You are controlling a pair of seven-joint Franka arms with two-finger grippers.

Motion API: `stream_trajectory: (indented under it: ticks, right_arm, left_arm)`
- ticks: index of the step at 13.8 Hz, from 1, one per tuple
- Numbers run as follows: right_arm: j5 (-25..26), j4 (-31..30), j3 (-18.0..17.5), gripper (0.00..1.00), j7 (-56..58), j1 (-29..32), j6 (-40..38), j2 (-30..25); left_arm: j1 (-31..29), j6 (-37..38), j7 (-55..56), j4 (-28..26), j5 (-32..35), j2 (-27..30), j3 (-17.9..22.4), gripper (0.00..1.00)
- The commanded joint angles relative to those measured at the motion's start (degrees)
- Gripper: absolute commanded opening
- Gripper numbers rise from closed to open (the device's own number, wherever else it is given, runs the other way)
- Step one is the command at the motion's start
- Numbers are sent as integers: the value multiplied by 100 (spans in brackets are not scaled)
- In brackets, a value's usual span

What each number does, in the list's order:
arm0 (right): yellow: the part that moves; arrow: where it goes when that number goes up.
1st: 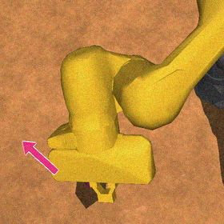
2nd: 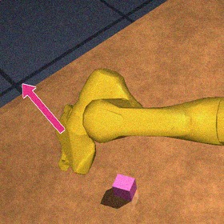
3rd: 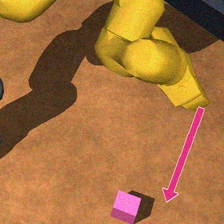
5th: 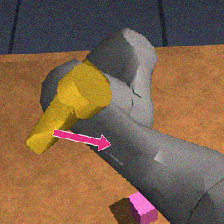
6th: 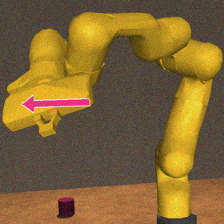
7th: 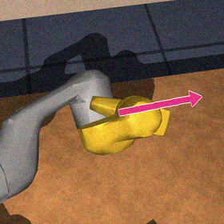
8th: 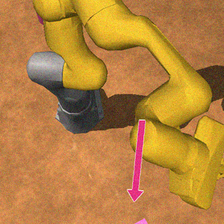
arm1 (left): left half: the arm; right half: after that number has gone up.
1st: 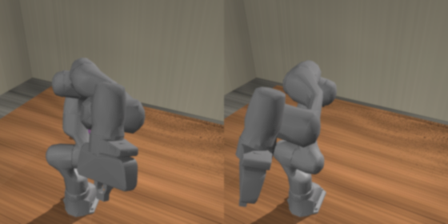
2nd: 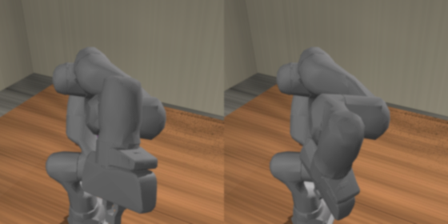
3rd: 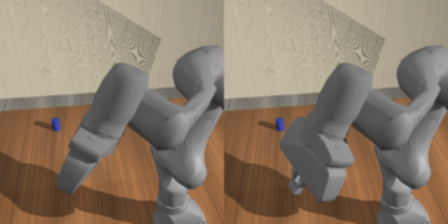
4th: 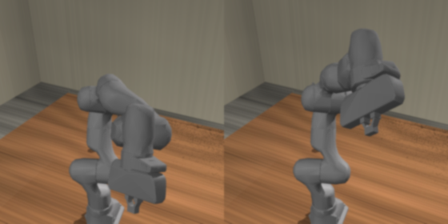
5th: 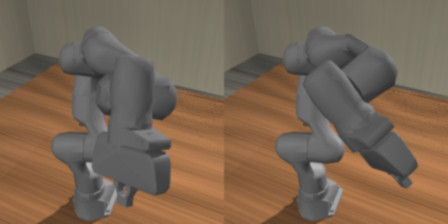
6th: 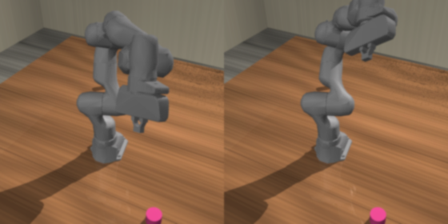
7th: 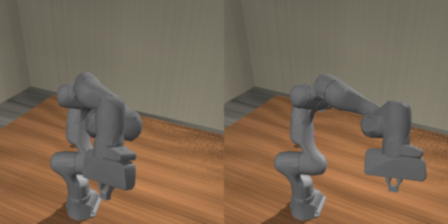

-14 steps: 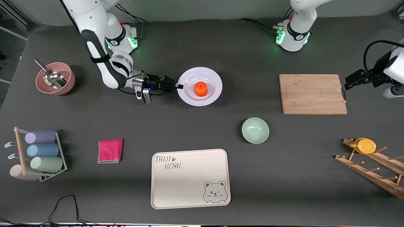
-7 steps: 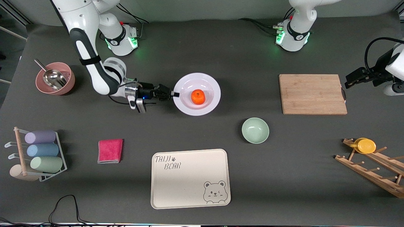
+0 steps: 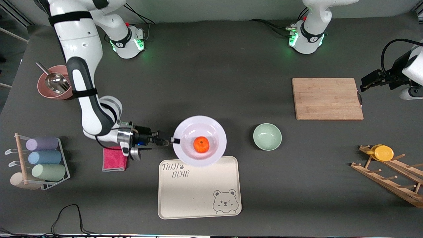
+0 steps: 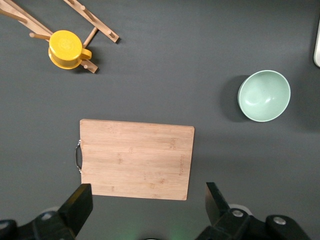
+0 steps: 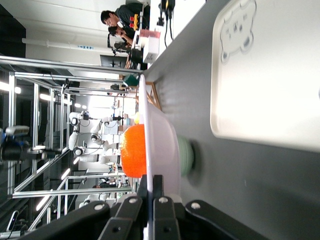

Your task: Place orange and plate with both arms

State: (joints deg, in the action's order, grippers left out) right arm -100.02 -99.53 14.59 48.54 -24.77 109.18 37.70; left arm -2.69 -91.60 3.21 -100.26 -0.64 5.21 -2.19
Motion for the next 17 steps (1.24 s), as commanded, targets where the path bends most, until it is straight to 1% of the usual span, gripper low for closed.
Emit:
stream_trajectory:
  ticks: [1,4,5,7,9,13,15,17]
  right_arm:
    - [62,1801,35,0,-852,86,-125,1078]
    - [53,2998,61,0,-1512,200,-99,1791]
    - [53,3158,79,0,-1549,226,-90,1924]
    - [44,3369,88,0,-1514,235,-47,2161]
    - [-8,3449,88,0,-1470,253,207,2346]
    - [-500,3554,79,0,-1128,253,279,2750]
    - [-606,3625,79,0,-961,262,436,2918]
    - [-693,3599,61,0,-873,253,464,2962]
  left_arm:
    - [93,72,-75,-73,99,121,140,100]
    - [40,80,21,-38,108,129,123,100]
    - [23,89,74,-29,99,138,149,100]
    - [-82,89,83,32,99,182,193,100]
    - [-83,115,83,41,99,173,193,100]
    - [-101,160,83,50,99,173,202,100]
    - [-109,168,66,50,108,164,228,100]
    - [-171,160,66,68,108,164,228,100]
